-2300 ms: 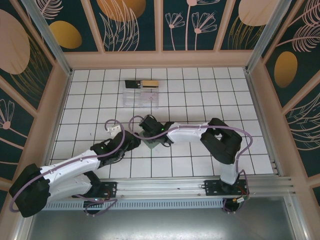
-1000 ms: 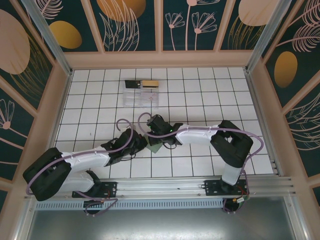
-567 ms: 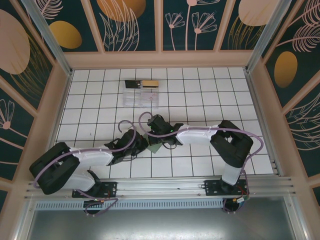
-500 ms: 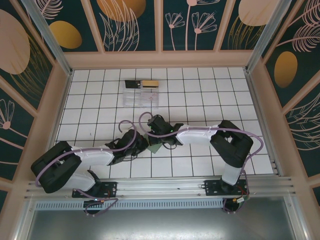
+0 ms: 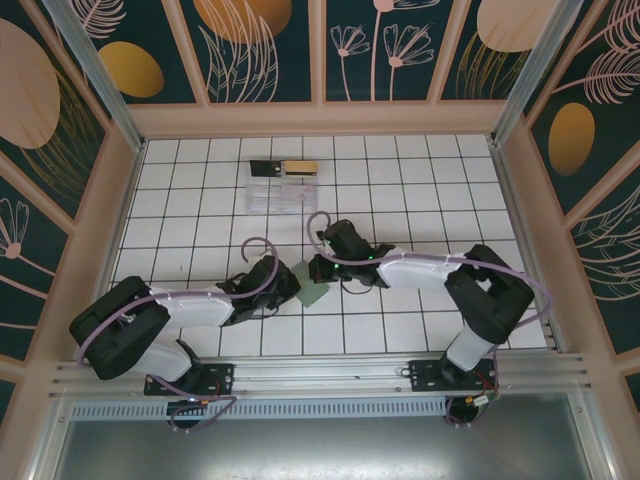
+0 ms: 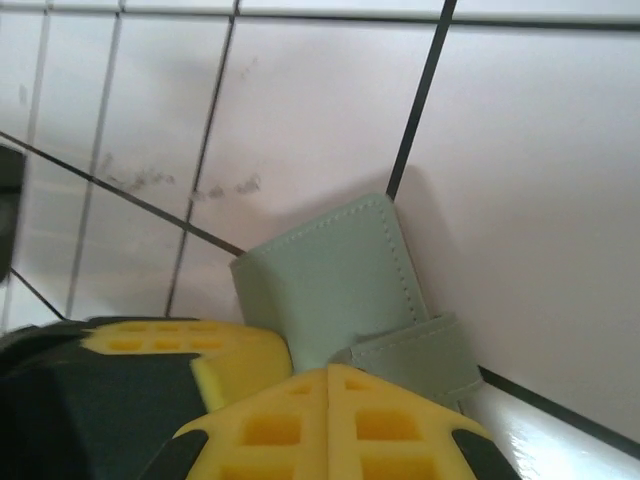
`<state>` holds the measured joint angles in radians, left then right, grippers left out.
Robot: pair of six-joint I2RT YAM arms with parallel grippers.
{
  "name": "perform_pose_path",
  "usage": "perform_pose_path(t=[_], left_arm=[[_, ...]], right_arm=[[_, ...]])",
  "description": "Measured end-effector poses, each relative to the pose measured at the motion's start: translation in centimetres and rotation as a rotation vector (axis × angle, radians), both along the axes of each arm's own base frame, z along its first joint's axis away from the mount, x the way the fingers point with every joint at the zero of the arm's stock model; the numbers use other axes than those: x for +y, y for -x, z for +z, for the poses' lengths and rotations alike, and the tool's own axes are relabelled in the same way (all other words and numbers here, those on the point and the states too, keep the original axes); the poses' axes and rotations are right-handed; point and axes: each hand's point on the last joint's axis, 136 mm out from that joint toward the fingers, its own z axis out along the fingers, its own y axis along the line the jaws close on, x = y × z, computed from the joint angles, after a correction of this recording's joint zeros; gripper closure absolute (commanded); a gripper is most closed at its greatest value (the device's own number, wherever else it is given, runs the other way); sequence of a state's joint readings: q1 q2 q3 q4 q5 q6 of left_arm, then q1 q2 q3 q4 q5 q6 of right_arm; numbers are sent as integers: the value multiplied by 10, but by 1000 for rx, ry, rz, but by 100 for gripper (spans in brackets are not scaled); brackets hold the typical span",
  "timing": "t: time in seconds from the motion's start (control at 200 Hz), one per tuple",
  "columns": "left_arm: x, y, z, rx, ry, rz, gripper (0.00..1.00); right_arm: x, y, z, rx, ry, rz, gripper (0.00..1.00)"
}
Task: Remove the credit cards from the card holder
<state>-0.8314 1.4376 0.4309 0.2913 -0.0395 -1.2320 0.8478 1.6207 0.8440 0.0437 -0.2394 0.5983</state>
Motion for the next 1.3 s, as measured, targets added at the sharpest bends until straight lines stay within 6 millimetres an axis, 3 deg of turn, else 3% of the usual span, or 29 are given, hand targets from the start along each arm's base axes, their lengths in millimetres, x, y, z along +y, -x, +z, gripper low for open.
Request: perform_pose_path(t=[0.14,0.255,0.3,0.42,0.545,0.621,0.766,0.831,0.996,1.301], left_arm=[[-1,-2,-1,0,-10,-2,100],[-3,-4,-1,-6,-14,-5,100],[-4,-5,0,-12,-14,-5,100],[3,-3,3,-16,-38,-4,100],[20,0,14,-37,-95,18,83],[28,-1,29,-74,-100,36,58],[42,-2,54,-142,-96,80,55],[51,0,57,-153,-98,104,41],[74,11,48,-147,-132,154,41],[90,18,43,-148,-146,193,41]], right_arm=[[-3,-14,32,-47,-83,-31,100],[-3,-13,37,-57,-96,-26,100],[-3,-11,34,-60,-80,-18,98],[1,-4,18,-83,16,13,81],[5,2,4,-103,105,59,69],[3,0,0,-116,152,62,66],[10,-7,2,-161,231,86,66],[18,-7,2,-181,267,110,65],[33,-3,-12,-204,375,175,63],[27,0,-34,-187,526,229,62]])
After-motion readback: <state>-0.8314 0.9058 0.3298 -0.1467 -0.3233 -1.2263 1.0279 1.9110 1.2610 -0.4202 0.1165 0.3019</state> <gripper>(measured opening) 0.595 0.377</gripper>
